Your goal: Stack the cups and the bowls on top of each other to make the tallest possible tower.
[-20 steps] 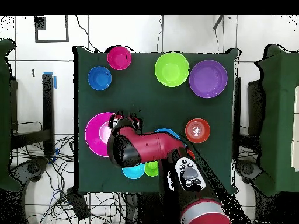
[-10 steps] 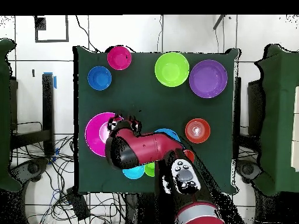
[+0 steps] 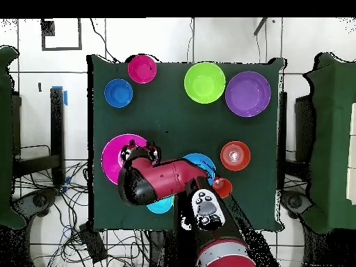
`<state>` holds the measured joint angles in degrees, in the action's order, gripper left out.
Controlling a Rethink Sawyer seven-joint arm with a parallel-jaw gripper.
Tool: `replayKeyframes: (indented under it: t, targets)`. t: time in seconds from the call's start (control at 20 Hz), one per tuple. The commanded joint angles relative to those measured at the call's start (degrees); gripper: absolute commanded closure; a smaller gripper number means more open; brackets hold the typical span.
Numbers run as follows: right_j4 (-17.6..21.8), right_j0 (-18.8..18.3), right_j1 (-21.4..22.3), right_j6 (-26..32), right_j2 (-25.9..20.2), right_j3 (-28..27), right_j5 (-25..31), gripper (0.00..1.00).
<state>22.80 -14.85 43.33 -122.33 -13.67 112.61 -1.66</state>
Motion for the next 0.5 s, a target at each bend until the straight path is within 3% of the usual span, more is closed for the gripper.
replayKeyframes:
  t: [0.05,0.5]
  targets:
    - [6.5,-3.29,-8.4,0.31,-3.55,-2.56,-1.95,0.0]
    - [6.06,-4.29,-12.47,-1.27,-5.72,-5.42,-1.76,0.0]
